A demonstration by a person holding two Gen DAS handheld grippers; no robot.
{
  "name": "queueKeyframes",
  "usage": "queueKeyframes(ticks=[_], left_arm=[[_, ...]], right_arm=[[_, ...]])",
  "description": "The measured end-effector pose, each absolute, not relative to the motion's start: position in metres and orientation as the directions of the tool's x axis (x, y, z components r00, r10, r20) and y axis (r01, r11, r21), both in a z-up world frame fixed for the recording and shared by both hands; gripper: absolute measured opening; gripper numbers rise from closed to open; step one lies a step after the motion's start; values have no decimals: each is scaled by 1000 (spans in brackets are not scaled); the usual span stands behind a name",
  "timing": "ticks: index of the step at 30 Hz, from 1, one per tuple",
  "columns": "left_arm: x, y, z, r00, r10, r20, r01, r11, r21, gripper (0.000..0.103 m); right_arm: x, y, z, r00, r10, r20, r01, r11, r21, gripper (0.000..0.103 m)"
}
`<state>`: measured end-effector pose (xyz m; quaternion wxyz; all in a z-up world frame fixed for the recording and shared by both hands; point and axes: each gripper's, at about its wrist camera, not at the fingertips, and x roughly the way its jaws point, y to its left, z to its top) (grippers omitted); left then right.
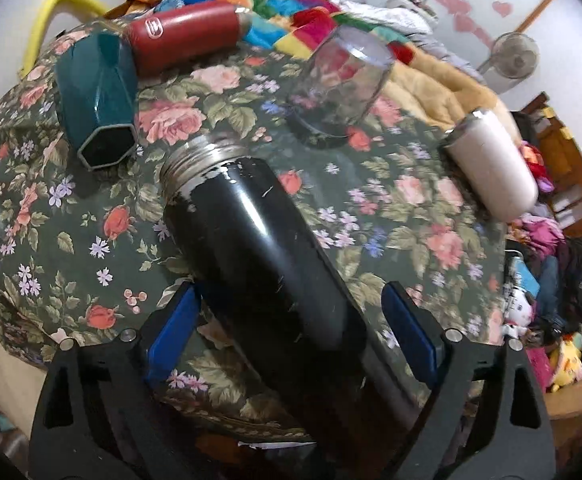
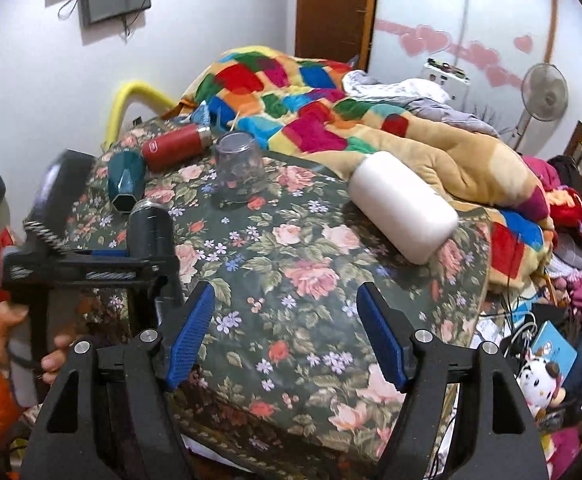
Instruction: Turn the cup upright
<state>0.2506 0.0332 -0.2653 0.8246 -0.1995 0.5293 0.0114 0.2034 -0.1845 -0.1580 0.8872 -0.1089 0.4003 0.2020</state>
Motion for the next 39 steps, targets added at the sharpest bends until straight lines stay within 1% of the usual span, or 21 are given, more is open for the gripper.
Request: queueKeyframes(ticks=[3,5,6,8,12,15,18,22,27,33,39], left_arm=[[262,31,-274,400,-193,-896,-247,919,-308,89],[272,32,-280,370,-192,-909,-253,921,-297,81],[275,31,-281,359,-181,-916,-251,926,-281,80],[283,26,-279,343,-147,-928,-235,943,-236,67],[289,15,-274,330,-140,-933,-195,958,-213,66],[283,4,-258,376,-127,-918,-145,970,-194,65],[269,-8,-228,458,-117,-881,-90,980,-177,65],[247,-25,-187,563,-101,-820,-5,992,-126,64],[234,-48,-157,642,-84,-762,76,996,-46,64],[239,-60,-139,684,-73,-726,109,994,4,64],[258,-66,-144,661,-72,-747,135,991,24,64]], right_arm=[[195,-193,-156,613,278,-740,-428,904,-16,70],[188,-199,-156,629,271,-729,-413,911,-17,70],[185,-202,-156,637,266,-724,-404,915,-19,70],[182,-206,-155,646,257,-719,-389,921,-21,70],[179,-215,-155,645,260,-718,-379,925,-6,70],[177,-220,-155,652,247,-716,-365,931,-12,70],[176,-226,-153,657,244,-713,-355,935,-7,70],[176,-228,-150,666,243,-706,-347,938,-5,70],[177,-228,-148,671,248,-698,-342,940,6,70],[178,-231,-146,677,252,-691,-334,942,15,70],[181,-236,-142,686,248,-684,-323,946,18,70]])
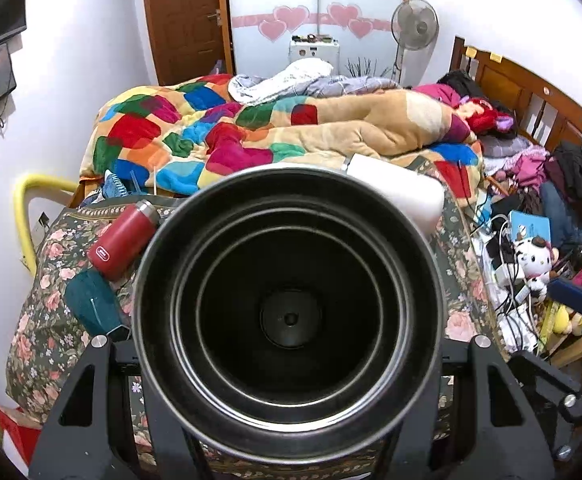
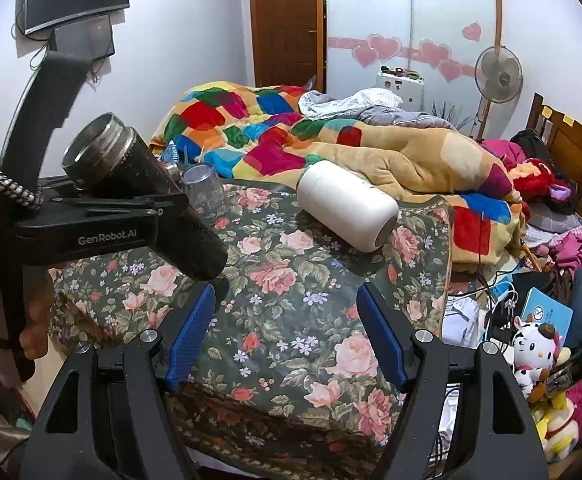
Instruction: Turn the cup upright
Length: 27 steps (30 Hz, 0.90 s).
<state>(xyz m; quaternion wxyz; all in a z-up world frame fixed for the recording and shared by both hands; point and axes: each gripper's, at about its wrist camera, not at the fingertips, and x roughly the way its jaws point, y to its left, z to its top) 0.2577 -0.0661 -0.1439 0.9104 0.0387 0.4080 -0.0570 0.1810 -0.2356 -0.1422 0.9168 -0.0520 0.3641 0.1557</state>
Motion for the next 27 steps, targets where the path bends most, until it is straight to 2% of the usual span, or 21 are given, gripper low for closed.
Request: queueKeyframes(ticks=[8,17,22,27], left_arm=[[275,-66,-165,576,-103,-811,155,988,-16,64],[287,-69,-165,584,-102,-806,149,989,-18,64],[278,-68,-147,612,-104,-784,167,986,-1,68],[244,-57,-112,680,-126,-722,174,985,-7,68]], right_arm=[[187,-238,-146,678,246,-693,-315,949,28,70],[190,-238,-147,677,243,-694,-312,950,28,70],[186,-238,-140,686,245,-685,-312,950,27,70],[171,-235,-120,720,257,-644,-312,950,31,70]])
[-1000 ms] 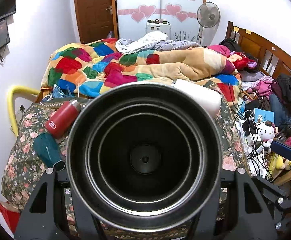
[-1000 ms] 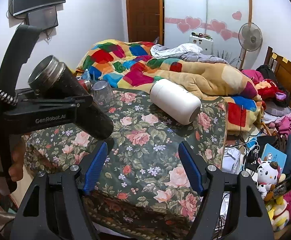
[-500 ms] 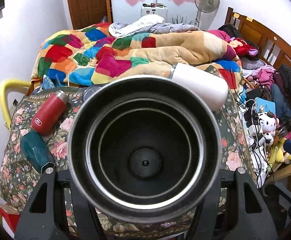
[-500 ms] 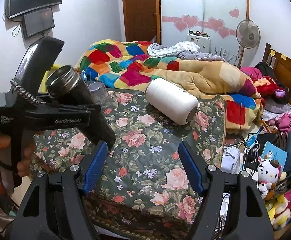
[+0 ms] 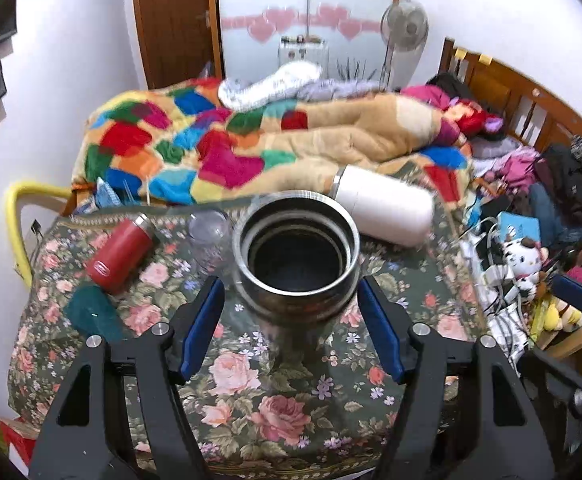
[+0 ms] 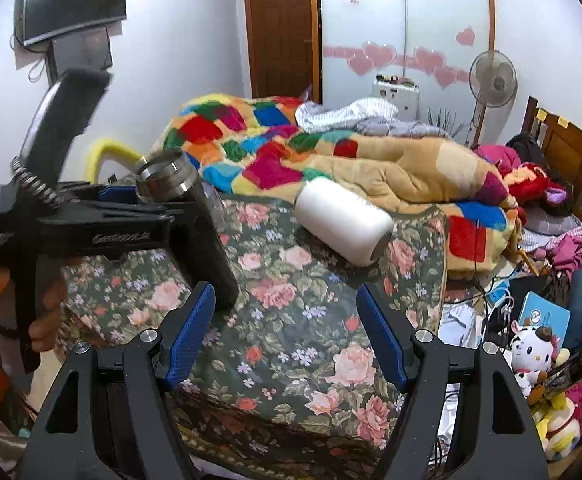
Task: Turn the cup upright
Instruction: 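Set the black thermos upright on the bed and open the right gripper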
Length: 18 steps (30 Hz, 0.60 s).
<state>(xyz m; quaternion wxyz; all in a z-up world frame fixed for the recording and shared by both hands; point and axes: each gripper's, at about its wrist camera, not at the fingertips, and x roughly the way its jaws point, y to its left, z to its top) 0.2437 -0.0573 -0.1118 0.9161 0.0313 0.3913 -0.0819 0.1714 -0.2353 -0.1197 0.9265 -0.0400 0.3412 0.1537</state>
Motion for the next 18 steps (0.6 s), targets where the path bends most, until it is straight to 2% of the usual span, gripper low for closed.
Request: queueKeyframes(ticks=[6,12,16,18], left_arm=[[172,-37,-53,804,-152,-575,170,985,-22,69],[90,-22,-1,920,-134,-367,136,991,-21,73],[45,-19,17,963,-105,-248,107,994,-5,82],[24,-20,23,981,-70,-183,74,997,15,84]], right_arm=[[144,-233,-78,788,289,-544,-315,948,47,70],[98,-228,-30,870,312,-382,-317,947,52,71],[68,-226,-6,903,331,-274,-328,943,60,75],[51,-223,2,916,333,-224,-329,943,55,76]])
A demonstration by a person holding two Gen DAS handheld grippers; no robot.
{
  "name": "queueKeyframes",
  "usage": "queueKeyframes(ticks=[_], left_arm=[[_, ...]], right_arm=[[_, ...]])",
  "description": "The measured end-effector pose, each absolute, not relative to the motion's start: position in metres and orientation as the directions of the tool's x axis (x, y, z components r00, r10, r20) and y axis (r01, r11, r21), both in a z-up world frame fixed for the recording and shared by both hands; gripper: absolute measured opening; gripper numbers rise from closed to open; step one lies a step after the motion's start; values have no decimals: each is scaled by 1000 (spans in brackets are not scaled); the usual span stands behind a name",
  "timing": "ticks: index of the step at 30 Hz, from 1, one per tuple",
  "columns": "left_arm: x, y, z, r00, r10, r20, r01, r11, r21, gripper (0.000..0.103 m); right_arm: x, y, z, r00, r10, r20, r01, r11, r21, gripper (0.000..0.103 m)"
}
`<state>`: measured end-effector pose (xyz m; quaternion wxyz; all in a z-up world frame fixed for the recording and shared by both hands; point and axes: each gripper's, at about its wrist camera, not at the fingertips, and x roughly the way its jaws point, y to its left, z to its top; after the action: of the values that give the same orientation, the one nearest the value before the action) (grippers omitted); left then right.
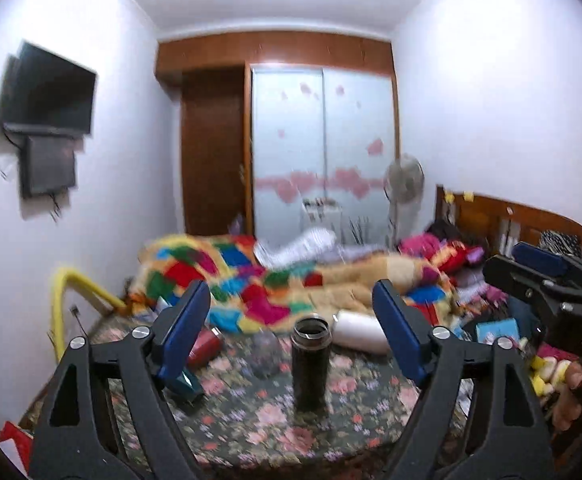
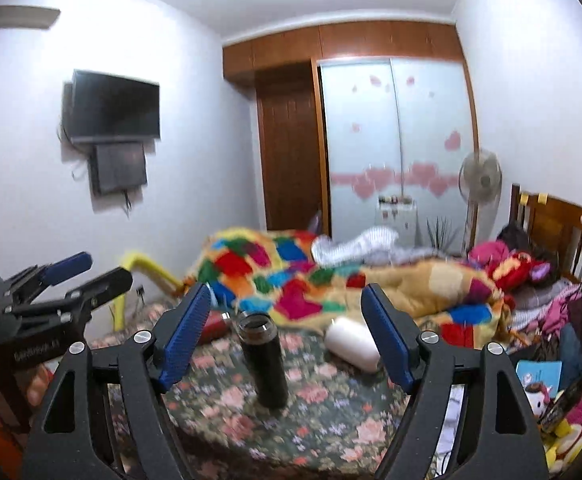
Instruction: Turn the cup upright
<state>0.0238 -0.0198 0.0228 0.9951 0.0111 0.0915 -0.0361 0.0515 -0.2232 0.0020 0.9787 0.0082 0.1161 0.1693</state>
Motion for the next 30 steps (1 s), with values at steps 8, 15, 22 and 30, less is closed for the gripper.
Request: queueKeyframes(ticks=[8,15,22,30], left_arm=[[-20,-24,27,997,-20,-78,20,1000,3,103],[-23,-21,18,996,-6,-94,4,1000,-16,103],[-30,-23,16,995,-6,-97,5,1000,-17,103],[-31,-25,14,995,-7,-103,5,1000,-18,103]], right_arm=[[7,-212,13,958,274,-89,-274,962,16,93],[3,-210,3,967,238,-92,-238,971,6,103],[4,-217,-3,959,255,-127,-253,967,33,103],[0,-218,-4,957,258,-131,-256,966,28,103]])
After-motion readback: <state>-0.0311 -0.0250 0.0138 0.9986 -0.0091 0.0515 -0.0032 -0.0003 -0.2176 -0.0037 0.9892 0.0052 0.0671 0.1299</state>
